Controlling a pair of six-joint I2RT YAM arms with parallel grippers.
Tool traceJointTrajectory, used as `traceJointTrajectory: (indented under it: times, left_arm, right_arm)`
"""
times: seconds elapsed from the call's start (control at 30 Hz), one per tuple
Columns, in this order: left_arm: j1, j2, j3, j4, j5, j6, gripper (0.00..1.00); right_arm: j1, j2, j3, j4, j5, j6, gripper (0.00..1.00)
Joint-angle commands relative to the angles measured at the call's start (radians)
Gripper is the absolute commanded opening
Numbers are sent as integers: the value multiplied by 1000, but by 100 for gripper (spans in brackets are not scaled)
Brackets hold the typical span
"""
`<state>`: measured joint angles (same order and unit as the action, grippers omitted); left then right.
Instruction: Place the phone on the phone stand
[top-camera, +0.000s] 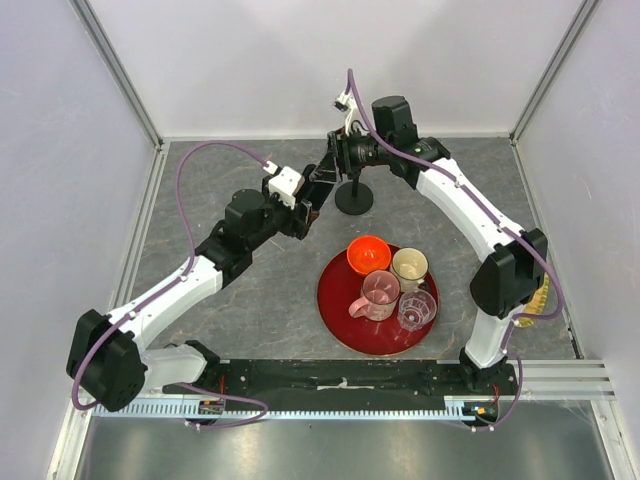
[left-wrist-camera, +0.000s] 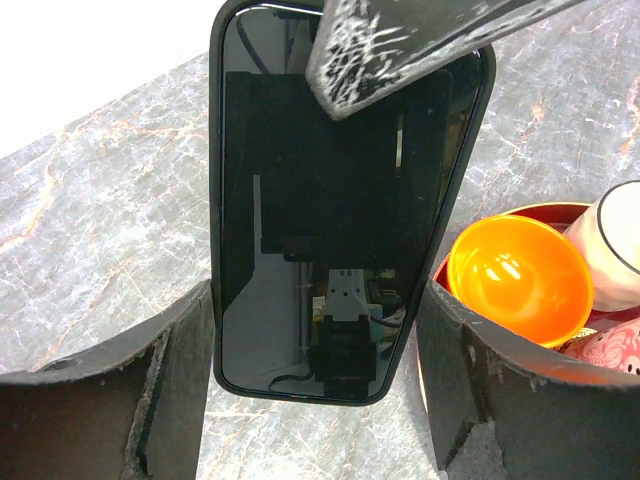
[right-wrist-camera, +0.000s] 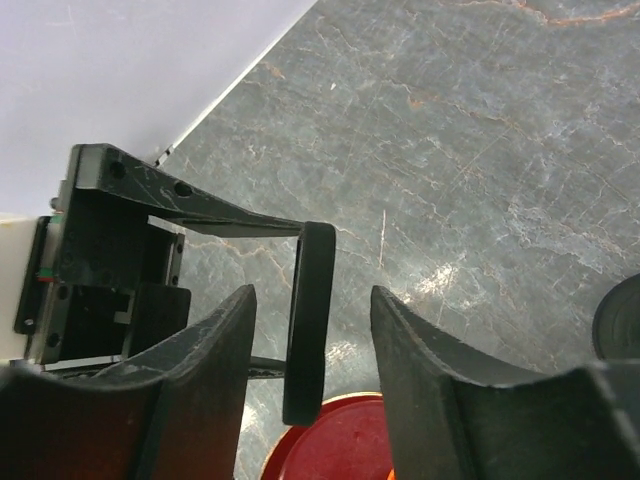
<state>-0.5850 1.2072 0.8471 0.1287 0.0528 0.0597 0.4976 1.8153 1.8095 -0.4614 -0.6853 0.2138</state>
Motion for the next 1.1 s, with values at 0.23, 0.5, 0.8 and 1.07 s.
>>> traceJointTrajectory:
  times: [0.23,0.5,0.8,1.07]
  left_arm:
    - [-7,-29,56,104,-33,69,2]
    - [-7,-26,58,109,-50,65,2]
    - [-7,-28,61,123,-82,29,3]
    - [-3,-37,96,42,-333,-260,85]
  right_arm:
    - [21,78,105,-72,-7,-22,48]
    - [36,81,111,-79,-16,-27,42]
    - [44,105,142,-68,-25,-13,0]
    - [15,-236,-238,339,516,107,0]
